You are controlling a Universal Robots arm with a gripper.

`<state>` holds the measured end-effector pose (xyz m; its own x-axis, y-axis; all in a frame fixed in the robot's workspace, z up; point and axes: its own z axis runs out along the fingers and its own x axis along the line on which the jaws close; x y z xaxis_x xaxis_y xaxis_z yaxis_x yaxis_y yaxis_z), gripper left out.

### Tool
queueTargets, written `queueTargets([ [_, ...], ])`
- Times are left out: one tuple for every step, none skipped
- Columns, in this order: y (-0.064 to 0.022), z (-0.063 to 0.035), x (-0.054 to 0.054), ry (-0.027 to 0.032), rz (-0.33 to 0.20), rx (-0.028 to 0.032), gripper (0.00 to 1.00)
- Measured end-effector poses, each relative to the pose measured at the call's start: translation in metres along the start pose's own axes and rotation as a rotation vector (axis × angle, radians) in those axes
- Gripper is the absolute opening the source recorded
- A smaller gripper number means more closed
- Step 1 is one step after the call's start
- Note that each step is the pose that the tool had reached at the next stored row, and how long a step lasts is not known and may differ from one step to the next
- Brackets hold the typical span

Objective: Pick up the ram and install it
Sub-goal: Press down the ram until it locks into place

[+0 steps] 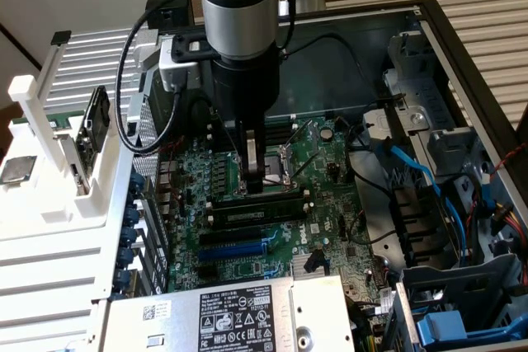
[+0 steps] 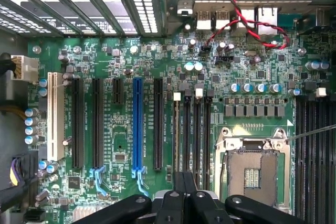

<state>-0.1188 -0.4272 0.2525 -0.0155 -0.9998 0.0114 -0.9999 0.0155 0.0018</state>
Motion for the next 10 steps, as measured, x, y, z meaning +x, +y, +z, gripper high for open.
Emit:
queueTargets([
  [0.0000,-0.0015,0.0000,0.0001,0.000,0.0000,0.10],
  [0.0000,-0.0031,0.0000,0.0001,0.000,0.0000,0.10],
  [0.0000,-0.0047,0.0001,0.0002,0.000,0.0000,0.10],
  [0.0000,-0.0066,0.0001,0.0000,0.000,0.0000,0.10],
  [0.0000,-0.0101,0.0001,0.0001,0.000,0.0000,0.10],
  [0.0000,-0.0104,0.0001,0.0000,0.000,0.0001,0.10],
  [0.0000,-0.0104,0.0001,0.0000,0.000,0.0001,0.10],
  [0.0000,-0.0104,0.0001,-0.0001,0.000,0.0001,0.10],
  [0.0000,-0.0104,0.0001,0.0000,0.000,0.0000,0.10],
  [0.0000,-0.0104,0.0001,0.0000,0.000,0.0001,0.10],
])
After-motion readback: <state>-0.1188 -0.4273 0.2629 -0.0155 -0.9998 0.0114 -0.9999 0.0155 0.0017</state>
